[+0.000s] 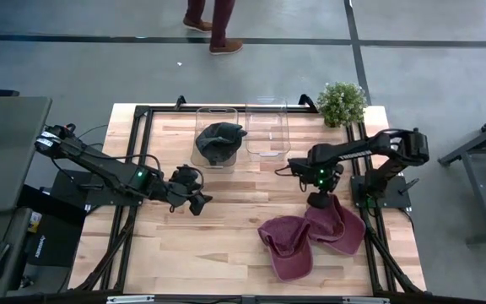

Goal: Pick & Place hat
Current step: Put the right red cap into the right transparent bin

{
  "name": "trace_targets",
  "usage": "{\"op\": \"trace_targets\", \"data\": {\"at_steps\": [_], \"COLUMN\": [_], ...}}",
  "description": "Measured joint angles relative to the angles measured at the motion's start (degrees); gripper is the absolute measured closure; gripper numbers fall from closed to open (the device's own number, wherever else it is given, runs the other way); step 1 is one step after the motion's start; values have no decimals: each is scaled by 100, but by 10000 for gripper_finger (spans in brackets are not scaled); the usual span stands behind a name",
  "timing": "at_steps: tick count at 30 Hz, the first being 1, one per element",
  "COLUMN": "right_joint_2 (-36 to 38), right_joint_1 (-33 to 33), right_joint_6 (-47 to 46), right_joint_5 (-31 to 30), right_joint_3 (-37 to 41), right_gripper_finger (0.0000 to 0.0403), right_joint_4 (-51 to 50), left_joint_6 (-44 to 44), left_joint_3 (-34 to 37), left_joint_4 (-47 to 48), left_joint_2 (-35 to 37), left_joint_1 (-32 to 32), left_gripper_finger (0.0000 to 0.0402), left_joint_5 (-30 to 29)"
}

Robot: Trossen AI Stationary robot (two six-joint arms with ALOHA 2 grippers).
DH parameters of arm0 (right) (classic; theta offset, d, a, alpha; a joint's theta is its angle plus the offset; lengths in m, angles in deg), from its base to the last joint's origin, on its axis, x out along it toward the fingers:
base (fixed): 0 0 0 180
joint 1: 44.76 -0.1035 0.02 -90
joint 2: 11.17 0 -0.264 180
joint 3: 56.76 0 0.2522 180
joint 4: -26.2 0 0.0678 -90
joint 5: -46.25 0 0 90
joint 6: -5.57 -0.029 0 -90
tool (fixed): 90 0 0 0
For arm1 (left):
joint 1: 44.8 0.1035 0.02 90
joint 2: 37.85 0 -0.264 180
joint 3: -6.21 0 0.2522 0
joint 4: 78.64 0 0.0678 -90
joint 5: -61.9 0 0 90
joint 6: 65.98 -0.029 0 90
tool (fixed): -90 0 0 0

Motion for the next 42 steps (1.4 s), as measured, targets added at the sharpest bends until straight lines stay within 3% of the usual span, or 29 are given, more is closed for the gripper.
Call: {"op": "trace_targets", "data": {"at_steps": [22,42], "right_joint_2": [0,0], "right_joint_1": [-318,-318], "right_joint_6": [-402,-263], "right_joint_5": [46,277], "right_joint_3": [446,444], "right_gripper_finger": [150,366], "right_joint_4": [389,232], "left_joint_6": [46,20], "left_joint_3": [0,-2], "left_joint_4": [-1,84], "left_joint_2": [-2,19], "left_joint_1": [0,0], "left_gripper_finger": [99,99], "left_joint_5": [58,-153]}}
